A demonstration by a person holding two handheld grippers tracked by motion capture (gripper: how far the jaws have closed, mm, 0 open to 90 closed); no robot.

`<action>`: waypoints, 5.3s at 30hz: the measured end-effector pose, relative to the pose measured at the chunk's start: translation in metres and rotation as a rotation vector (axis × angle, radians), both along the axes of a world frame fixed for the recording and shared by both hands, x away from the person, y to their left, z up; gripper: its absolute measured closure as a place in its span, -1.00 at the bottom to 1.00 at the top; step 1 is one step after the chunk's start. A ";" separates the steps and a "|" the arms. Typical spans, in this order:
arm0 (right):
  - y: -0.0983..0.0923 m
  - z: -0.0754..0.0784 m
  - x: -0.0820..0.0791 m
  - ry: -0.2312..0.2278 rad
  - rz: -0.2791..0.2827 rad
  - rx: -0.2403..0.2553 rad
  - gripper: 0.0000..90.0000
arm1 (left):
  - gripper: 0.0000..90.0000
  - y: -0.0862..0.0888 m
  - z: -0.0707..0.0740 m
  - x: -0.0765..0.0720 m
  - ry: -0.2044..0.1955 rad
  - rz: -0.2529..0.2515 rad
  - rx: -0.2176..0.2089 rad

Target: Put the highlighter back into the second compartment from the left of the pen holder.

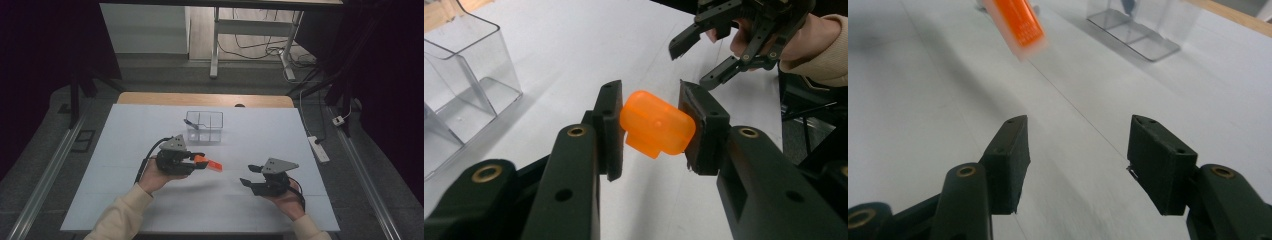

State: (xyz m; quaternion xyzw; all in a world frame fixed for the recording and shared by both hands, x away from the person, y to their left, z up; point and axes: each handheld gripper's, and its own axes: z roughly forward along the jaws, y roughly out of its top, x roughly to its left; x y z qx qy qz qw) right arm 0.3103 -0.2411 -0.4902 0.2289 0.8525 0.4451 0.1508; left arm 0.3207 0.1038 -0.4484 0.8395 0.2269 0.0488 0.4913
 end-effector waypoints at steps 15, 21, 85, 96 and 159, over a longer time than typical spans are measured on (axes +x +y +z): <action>-0.032 -0.008 -0.005 0.008 -0.067 -0.018 -0.12 | 0.42 0.008 0.005 0.001 -0.011 0.027 -0.017; -0.031 -0.009 -0.005 0.010 -0.061 -0.031 -0.14 | 0.42 0.011 0.007 0.001 -0.013 0.036 -0.019; -0.039 -0.011 -0.003 0.012 -0.067 -0.049 -0.16 | 0.41 0.028 0.082 0.079 -0.044 0.222 0.063; -0.040 -0.011 -0.002 0.015 -0.067 -0.055 -0.17 | 0.41 0.022 0.074 0.115 0.010 0.288 0.145; -0.041 -0.013 -0.001 0.032 -0.067 -0.042 -0.19 | -0.14 0.034 0.052 0.069 -0.067 0.224 0.192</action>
